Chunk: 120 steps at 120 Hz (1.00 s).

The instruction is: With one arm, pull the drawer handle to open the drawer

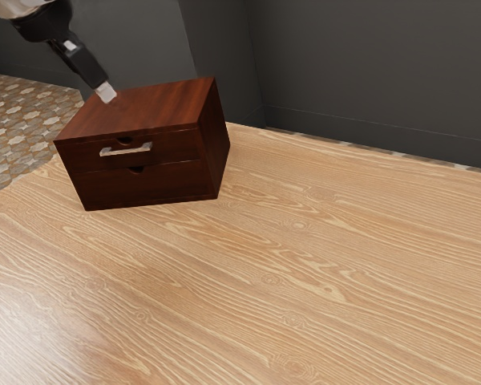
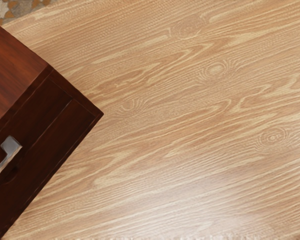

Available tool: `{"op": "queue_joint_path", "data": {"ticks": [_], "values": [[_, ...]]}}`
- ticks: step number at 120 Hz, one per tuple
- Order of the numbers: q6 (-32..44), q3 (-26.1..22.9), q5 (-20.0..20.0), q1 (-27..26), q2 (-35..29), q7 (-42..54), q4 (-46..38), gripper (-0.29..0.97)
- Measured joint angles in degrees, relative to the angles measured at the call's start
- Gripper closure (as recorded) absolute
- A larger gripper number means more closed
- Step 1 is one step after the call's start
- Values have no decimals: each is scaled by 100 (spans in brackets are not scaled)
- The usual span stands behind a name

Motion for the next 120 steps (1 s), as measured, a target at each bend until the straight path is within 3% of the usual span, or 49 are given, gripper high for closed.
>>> {"op": "queue_joint_path", "data": {"ticks": [14,28,43,52,65,92,120], "values": [[225,392,97,158,-62,917,-778,0],[738,927,-340,350,-46,1973,-1420,0],[1199,1010,-682,587,-12,3031,-1698,0],[1876,937,-467,207,-457,3446,-2491,0],[2538,928,-197,-500,-871,3931,-2996,3],[3190,1342,-66,-551,-639,4700,-3220,10],[3402,1395,-471,-518,-416,5068,-3297,12]]}}
